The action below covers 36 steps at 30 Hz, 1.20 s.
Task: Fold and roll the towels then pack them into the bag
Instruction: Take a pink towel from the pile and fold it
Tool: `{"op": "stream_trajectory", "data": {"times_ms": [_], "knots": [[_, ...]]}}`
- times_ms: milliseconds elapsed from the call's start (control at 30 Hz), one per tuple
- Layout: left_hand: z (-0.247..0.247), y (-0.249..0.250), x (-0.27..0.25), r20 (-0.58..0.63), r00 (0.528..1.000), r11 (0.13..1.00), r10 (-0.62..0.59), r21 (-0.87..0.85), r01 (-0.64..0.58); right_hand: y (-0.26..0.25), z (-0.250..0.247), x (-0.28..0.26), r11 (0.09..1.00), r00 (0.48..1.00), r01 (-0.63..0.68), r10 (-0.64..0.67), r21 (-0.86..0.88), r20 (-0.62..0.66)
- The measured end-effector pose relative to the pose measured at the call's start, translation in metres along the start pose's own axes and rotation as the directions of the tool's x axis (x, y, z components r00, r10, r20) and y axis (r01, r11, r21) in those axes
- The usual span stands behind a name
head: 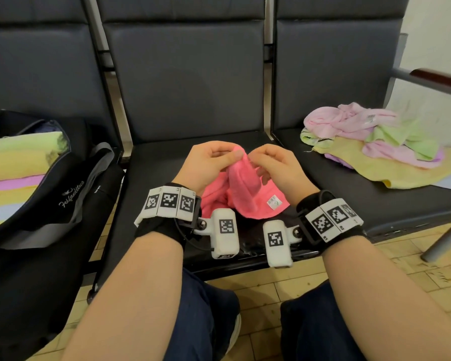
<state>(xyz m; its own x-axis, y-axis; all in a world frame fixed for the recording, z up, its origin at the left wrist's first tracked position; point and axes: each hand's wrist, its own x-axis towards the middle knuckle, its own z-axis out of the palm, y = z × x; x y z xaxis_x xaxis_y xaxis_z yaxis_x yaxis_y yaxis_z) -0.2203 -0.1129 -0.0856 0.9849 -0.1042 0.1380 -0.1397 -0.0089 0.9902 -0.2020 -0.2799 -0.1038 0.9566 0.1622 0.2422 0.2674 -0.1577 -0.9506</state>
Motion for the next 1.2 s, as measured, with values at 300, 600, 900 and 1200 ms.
{"op": "stream_trajectory", "data": {"times_ms": [300,600,900,1200], "knots": [[-0.023,0.005,-0.005,0.05,0.999,0.982,0.004,0.187,-0.013,-0.001,0.007,0.001,0.995,0.958,-0.002,0.03,-0.1,0.285],[-0.029,0.001,-0.002,0.058,0.995,0.995,0.086,0.046,-0.089,0.01,0.009,0.013,0.955,0.987,0.092,-0.049,-0.281,0.155],[-0.032,0.0,0.003,-0.086,0.983,0.985,0.164,-0.042,-0.168,0.021,-0.007,0.016,0.722,0.957,-0.085,-0.133,-0.687,-0.258],[-0.03,0.0,0.004,-0.259,0.943,0.963,0.207,-0.114,-0.243,0.034,-0.017,0.019,0.608,0.88,-0.267,-0.162,-0.748,-0.446]]}}
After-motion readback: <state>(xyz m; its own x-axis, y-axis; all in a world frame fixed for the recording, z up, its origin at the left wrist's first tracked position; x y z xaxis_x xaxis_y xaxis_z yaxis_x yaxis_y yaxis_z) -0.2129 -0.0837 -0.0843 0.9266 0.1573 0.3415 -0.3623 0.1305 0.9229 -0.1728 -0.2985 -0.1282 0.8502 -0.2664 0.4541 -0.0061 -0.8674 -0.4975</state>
